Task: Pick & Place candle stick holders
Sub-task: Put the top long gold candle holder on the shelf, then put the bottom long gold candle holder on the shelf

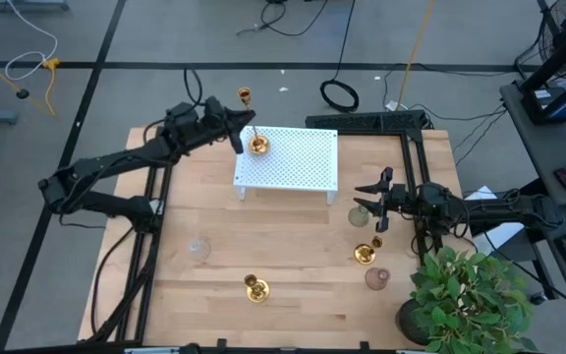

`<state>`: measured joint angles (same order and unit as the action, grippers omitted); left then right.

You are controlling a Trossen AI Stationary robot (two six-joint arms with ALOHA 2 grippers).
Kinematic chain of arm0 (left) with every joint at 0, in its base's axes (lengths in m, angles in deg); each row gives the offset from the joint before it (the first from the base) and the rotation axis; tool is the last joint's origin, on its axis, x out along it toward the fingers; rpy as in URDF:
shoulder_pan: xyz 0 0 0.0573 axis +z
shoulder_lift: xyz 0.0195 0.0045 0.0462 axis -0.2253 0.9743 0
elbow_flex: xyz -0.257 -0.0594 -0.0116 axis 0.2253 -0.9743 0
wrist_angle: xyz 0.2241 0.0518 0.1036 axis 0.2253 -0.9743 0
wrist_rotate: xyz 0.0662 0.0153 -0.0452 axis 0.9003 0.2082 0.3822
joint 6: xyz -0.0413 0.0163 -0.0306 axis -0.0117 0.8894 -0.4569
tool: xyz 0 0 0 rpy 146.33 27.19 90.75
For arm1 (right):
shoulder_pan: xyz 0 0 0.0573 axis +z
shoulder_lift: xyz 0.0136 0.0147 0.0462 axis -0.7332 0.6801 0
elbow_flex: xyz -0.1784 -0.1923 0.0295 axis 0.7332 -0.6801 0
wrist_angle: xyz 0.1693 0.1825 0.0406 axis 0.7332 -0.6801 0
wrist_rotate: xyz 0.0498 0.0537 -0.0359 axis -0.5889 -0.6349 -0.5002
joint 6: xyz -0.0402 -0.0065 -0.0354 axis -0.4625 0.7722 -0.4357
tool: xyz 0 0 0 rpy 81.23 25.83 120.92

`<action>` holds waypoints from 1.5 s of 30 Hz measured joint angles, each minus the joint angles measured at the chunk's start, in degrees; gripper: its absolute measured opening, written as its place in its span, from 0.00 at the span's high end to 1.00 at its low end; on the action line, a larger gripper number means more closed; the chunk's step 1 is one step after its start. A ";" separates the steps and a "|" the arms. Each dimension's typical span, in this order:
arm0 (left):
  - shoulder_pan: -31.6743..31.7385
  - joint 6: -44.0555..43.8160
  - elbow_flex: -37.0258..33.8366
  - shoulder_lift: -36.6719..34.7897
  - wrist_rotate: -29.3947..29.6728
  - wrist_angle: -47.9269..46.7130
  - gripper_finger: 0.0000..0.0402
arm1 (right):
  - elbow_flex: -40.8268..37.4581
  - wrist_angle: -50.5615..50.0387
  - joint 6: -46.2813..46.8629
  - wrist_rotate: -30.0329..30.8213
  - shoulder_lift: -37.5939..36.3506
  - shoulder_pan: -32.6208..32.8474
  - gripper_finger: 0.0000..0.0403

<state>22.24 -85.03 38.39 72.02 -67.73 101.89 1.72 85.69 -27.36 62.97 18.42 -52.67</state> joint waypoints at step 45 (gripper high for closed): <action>4.79 4.47 -0.08 -3.55 -13.39 -4.46 0.57 | 0.00 0.87 1.40 -12.48 1.25 0.00 0.56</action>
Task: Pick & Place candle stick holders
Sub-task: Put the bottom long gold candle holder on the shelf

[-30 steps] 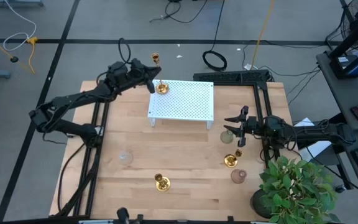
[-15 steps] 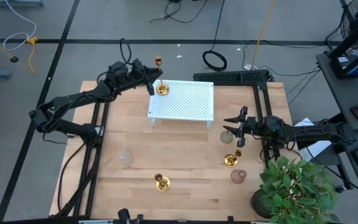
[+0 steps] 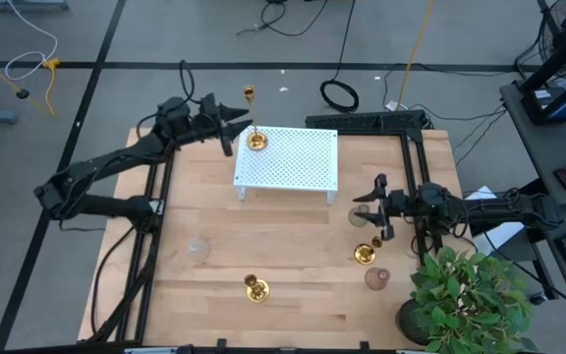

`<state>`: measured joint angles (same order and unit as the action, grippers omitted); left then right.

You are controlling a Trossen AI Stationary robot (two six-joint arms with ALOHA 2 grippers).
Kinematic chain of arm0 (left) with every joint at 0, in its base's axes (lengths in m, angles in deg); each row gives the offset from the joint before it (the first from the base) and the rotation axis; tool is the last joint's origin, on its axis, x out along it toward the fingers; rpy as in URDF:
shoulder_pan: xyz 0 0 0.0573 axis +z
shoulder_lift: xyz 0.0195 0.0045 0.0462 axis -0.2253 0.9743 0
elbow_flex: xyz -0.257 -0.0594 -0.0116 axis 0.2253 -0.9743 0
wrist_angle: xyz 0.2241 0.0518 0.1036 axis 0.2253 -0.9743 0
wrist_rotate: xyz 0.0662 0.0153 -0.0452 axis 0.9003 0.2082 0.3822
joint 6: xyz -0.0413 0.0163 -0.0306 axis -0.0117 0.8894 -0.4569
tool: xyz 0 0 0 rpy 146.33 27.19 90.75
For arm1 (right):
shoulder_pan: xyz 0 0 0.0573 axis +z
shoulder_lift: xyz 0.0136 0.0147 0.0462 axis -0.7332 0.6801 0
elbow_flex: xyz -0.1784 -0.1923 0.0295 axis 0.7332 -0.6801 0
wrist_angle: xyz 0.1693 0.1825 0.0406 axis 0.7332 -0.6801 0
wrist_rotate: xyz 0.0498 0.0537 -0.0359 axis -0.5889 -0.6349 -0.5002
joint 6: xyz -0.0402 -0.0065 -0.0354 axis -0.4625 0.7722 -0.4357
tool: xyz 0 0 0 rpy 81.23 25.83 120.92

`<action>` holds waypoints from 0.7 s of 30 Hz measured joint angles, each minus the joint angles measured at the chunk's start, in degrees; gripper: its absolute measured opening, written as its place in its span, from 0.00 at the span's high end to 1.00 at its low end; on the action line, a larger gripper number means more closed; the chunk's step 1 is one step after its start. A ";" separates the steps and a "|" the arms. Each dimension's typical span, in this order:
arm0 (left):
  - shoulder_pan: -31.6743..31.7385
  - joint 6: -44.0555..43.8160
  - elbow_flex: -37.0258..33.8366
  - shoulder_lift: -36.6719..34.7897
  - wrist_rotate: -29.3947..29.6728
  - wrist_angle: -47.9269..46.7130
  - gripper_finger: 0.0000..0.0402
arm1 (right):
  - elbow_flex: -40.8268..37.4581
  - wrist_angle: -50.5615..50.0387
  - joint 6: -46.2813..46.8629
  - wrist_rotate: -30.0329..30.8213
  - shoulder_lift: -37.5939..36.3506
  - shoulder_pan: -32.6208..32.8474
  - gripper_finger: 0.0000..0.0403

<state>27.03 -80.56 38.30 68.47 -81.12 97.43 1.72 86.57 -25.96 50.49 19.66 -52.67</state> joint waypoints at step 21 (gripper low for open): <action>-18.87 13.83 -0.02 -8.91 -9.80 -44.58 0.57 | -0.02 0.93 1.90 -10.34 0.04 0.02 0.37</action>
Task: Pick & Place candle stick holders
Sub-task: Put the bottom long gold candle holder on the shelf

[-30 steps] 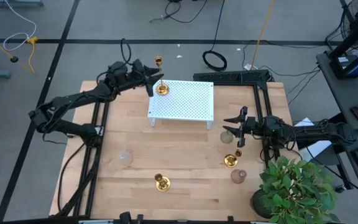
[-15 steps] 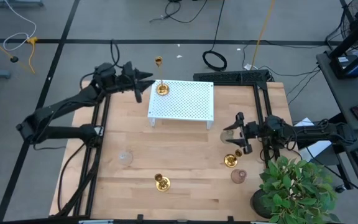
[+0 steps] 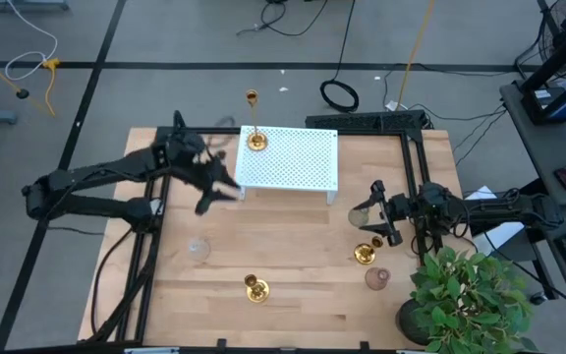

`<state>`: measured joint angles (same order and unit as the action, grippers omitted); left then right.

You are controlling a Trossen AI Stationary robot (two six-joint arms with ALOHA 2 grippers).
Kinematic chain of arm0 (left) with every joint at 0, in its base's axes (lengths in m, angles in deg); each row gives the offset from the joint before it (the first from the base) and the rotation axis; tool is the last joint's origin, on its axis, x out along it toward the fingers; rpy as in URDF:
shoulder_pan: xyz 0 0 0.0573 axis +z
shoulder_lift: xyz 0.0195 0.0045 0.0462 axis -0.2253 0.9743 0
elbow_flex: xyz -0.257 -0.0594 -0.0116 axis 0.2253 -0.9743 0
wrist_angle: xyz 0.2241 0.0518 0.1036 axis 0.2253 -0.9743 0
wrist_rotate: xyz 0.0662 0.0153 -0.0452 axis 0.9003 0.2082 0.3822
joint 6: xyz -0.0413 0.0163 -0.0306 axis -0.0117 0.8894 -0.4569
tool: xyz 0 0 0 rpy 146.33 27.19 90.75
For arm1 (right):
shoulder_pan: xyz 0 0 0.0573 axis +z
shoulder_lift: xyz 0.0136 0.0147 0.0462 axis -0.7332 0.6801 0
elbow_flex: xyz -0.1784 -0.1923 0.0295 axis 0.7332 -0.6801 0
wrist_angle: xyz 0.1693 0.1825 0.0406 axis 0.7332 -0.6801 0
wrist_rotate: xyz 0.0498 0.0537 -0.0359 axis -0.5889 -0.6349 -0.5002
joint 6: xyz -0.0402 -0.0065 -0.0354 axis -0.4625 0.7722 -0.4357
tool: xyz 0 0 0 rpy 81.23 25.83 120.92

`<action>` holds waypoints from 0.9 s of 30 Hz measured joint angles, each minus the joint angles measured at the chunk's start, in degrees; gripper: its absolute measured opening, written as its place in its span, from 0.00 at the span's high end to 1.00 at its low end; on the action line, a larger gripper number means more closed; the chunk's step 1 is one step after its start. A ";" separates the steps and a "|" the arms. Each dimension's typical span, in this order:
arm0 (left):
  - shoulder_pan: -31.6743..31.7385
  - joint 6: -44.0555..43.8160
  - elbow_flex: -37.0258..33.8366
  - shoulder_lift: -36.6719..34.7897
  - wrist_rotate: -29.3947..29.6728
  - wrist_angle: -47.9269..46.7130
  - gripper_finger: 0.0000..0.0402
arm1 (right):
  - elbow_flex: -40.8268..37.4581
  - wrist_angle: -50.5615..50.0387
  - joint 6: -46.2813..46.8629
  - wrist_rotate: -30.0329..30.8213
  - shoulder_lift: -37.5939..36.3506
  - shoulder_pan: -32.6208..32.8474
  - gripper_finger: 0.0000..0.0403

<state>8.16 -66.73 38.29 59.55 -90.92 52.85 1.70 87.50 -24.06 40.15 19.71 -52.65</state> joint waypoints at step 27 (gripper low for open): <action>-36.92 1.75 -0.03 26.98 0.39 28.66 0.57 | 0.00 1.17 -0.09 0.02 0.00 -0.01 0.38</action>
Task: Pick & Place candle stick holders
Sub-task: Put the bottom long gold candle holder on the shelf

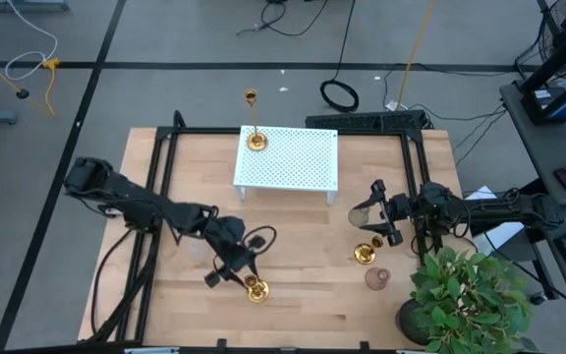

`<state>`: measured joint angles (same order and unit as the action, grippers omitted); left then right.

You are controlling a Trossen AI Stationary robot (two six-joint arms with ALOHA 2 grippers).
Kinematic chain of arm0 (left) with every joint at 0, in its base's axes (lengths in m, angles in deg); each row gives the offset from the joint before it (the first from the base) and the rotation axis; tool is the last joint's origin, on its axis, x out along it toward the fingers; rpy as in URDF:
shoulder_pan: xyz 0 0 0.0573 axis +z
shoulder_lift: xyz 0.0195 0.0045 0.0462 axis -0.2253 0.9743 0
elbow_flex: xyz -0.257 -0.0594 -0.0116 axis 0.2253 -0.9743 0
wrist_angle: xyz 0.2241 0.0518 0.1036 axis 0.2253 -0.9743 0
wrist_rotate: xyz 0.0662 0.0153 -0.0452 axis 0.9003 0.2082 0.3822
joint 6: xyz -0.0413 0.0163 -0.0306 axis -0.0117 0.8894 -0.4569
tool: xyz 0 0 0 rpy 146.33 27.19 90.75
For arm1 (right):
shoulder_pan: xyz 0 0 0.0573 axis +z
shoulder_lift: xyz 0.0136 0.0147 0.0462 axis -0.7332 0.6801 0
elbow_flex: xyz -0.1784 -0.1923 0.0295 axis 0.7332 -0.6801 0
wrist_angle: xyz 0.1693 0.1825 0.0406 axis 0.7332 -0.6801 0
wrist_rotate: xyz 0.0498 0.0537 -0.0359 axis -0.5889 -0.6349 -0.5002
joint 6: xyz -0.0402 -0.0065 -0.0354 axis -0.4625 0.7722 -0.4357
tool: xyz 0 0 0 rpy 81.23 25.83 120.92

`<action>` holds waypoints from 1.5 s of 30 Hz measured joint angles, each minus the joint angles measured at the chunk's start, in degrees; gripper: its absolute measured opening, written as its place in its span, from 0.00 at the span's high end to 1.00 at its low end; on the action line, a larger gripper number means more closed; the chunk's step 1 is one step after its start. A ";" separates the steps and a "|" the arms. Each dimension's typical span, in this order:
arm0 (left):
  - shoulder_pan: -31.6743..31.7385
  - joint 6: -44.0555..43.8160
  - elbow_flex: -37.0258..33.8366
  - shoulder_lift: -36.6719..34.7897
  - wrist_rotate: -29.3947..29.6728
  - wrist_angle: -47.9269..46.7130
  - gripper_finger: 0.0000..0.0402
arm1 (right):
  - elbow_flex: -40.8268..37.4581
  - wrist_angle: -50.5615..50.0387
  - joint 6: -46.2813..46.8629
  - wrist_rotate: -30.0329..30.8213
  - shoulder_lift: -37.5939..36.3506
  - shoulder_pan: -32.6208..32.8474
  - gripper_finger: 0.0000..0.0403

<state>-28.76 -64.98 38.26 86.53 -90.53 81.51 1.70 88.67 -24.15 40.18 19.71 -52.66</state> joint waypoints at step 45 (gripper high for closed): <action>10.25 -9.38 21.75 2.44 41.01 11.91 0.97 | 0.00 0.04 0.46 6.12 2.08 -0.01 0.38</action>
<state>-18.51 -74.35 60.00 88.98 -49.52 93.43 1.70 88.71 -23.69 46.30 21.79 -52.67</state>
